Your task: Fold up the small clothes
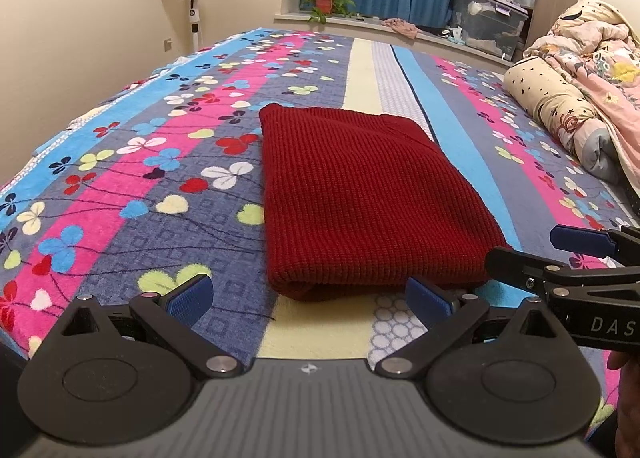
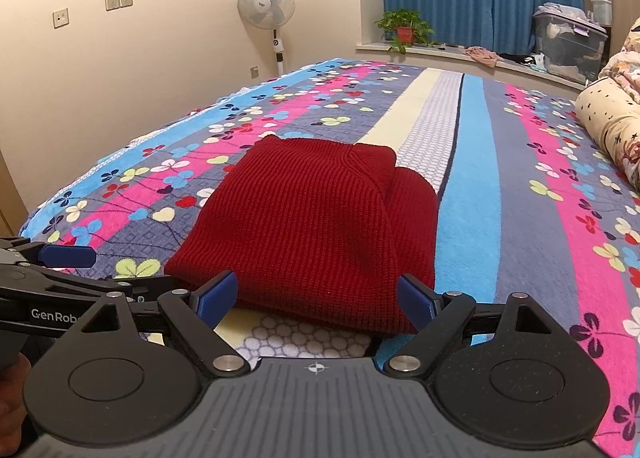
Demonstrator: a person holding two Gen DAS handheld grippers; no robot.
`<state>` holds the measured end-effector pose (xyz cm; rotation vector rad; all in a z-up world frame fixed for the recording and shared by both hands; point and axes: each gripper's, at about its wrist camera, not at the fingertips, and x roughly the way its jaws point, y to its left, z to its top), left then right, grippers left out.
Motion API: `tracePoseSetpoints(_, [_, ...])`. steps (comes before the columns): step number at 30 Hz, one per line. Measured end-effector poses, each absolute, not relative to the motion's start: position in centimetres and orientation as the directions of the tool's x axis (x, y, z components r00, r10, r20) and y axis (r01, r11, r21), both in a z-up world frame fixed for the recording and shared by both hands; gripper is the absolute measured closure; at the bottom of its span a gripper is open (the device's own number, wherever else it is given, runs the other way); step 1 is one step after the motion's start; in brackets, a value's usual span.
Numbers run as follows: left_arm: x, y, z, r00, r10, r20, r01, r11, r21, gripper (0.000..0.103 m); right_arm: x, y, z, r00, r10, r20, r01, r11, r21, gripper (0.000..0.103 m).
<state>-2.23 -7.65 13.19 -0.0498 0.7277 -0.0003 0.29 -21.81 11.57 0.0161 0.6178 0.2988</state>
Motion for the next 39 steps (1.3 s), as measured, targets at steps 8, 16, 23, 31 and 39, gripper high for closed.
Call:
tracePoseSetpoints(8, [-2.23,-7.67,13.17,0.746,-0.017,-0.666,-0.017,0.999,-0.045,0.001,0.40,-21.59,11.52,0.772,0.280,-0.571,-0.270,0.957,0.105,0.015])
tracePoseSetpoints(16, [-2.24,-7.69,13.19,0.746,-0.017,-0.666,-0.017,0.999,-0.045,0.001,0.43,-21.57,11.52,0.771,0.281,-0.572,-0.270,0.957,0.106,0.015])
tracePoseSetpoints(23, [-2.24,-7.70,13.19,0.746,-0.017,-0.665,-0.017,0.999,-0.045,0.001,0.44,-21.46,11.45,0.770,0.281,-0.573,-0.269,0.957,0.107,0.015])
tracePoseSetpoints(31, [-2.24,-7.74,13.21,0.746,-0.017,-0.665,-0.017,0.999,-0.045,0.001,0.38,-21.25,11.23,0.767,0.282,-0.576,-0.268,0.957,0.112,0.015])
tracePoseSetpoints(39, [-2.23,-7.64,13.19,0.746,-0.017,-0.666,-0.017,0.999,-0.044,0.001,0.39,-21.33,11.22,0.766,0.282,-0.577,-0.268,0.957,0.112,0.015])
